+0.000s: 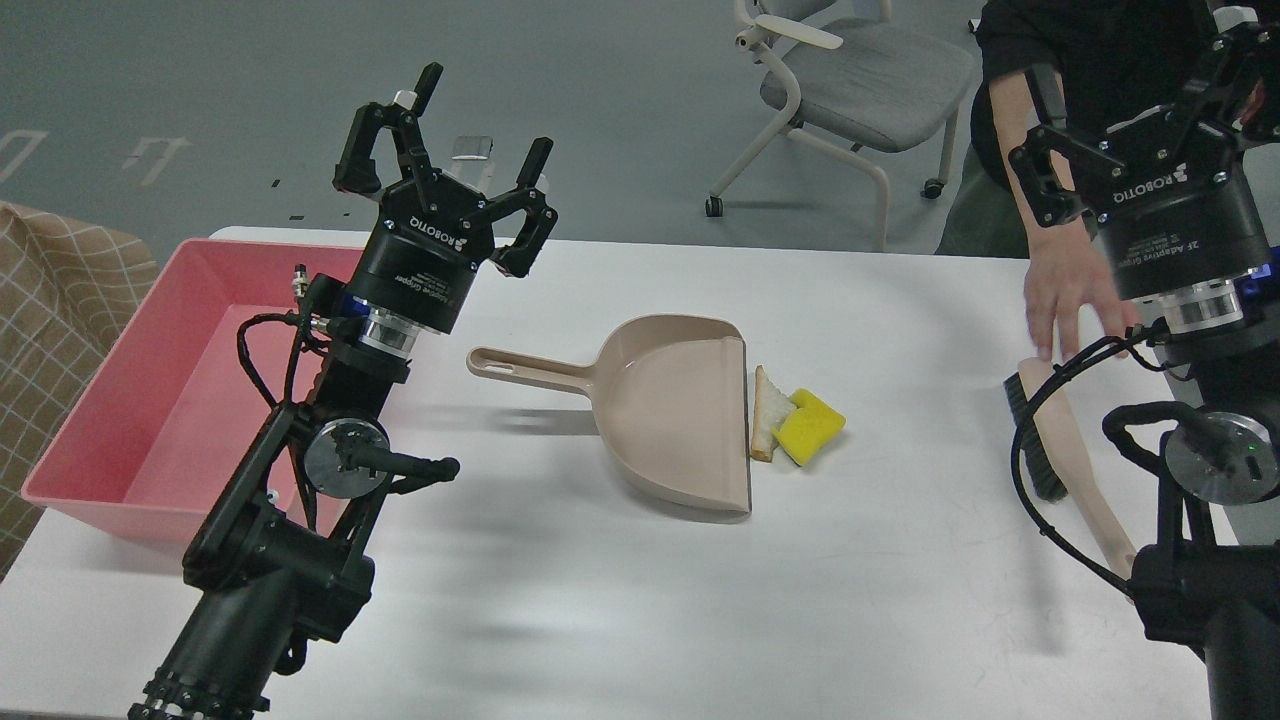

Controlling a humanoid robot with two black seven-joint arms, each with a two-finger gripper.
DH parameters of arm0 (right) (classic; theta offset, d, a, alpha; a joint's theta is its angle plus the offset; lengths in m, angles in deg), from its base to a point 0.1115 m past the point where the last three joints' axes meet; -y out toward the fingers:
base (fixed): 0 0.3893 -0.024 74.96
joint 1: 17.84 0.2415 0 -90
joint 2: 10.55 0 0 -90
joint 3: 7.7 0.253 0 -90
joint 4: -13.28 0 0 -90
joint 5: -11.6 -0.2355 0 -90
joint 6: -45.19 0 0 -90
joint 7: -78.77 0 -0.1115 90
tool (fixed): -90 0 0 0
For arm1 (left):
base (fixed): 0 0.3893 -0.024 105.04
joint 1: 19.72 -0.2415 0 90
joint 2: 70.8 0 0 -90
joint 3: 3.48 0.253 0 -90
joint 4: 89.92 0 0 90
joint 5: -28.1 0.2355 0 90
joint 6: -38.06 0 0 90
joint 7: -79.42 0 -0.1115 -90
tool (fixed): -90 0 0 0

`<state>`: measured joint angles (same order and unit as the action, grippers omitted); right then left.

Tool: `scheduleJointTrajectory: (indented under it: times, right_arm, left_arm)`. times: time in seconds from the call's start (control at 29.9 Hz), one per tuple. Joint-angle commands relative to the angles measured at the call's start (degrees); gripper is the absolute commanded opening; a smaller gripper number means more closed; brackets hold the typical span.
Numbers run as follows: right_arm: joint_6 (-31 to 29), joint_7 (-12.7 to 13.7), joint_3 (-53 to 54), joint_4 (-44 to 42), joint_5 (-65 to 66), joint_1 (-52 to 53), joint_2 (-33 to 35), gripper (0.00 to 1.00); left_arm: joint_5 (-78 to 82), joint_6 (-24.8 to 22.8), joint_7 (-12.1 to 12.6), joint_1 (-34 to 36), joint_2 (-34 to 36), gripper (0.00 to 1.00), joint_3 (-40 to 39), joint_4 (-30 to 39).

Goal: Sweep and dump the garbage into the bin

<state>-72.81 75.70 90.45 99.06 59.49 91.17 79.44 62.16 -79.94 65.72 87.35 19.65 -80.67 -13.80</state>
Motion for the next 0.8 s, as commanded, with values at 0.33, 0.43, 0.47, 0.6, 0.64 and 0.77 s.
scheduleJointTrajectory:
  times: [0.33, 0.43, 0.47, 0.6, 0.64, 0.77]
  right_arm:
    - [0.0, 0.4, -1.2, 0.9, 0.0, -3.0, 0.0, 1.00]
    - [0.0, 0.4, -1.2, 0.9, 0.0, -3.3, 0.0, 1.00]
    - [0.0, 0.4, -1.2, 0.9, 0.0, -3.4, 0.0, 1.00]
    - [0.0, 0.4, -1.2, 0.9, 0.0, -3.4, 0.0, 1.00]
    - [0.0, 0.4, -1.2, 0.9, 0.0, -3.4, 0.0, 1.00]
    - [0.0, 0.4, -1.2, 0.9, 0.0, -3.5, 0.0, 1.00]
  left_arm:
    - [0.0, 0.0, 0.0, 0.2, 0.0, 0.98, 2.0, 0.8]
    - [0.0, 0.0, -0.1, 0.3, -0.2, 0.98, 2.0, 0.8]
    - [0.0, 0.0, -0.1, 0.3, -0.2, 0.98, 2.0, 0.8]
    - [0.0, 0.0, 0.0, -0.3, 0.1, 0.98, 2.0, 0.8]
    - [0.0, 0.0, 0.0, -0.1, 0.2, 0.98, 2.0, 0.8]
    - [0.0, 0.0, 0.0, 0.4, 0.2, 0.98, 2.0, 0.8]
